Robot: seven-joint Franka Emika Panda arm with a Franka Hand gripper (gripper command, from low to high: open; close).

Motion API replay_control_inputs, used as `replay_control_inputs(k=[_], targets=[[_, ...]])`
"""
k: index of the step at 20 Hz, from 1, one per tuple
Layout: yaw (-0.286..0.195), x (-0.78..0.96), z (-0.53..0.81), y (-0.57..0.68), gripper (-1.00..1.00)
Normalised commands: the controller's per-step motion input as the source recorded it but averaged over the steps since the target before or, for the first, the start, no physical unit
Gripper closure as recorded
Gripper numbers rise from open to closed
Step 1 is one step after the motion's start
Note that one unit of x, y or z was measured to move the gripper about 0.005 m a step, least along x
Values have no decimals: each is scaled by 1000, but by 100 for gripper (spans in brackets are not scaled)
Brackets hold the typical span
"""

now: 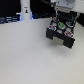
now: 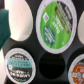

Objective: Open the kcup holder, insert the kcup into the holder, and close the kcup holder

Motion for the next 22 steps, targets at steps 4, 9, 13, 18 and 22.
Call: replay_control_inputs(k=[4, 9, 13, 18, 22], targets=[[40, 571, 254, -438, -100], [15, 663, 192, -428, -100], [14, 693, 131, -365, -100], [-15, 832, 16, -292, -100], [-5, 802, -16, -136, -100]])
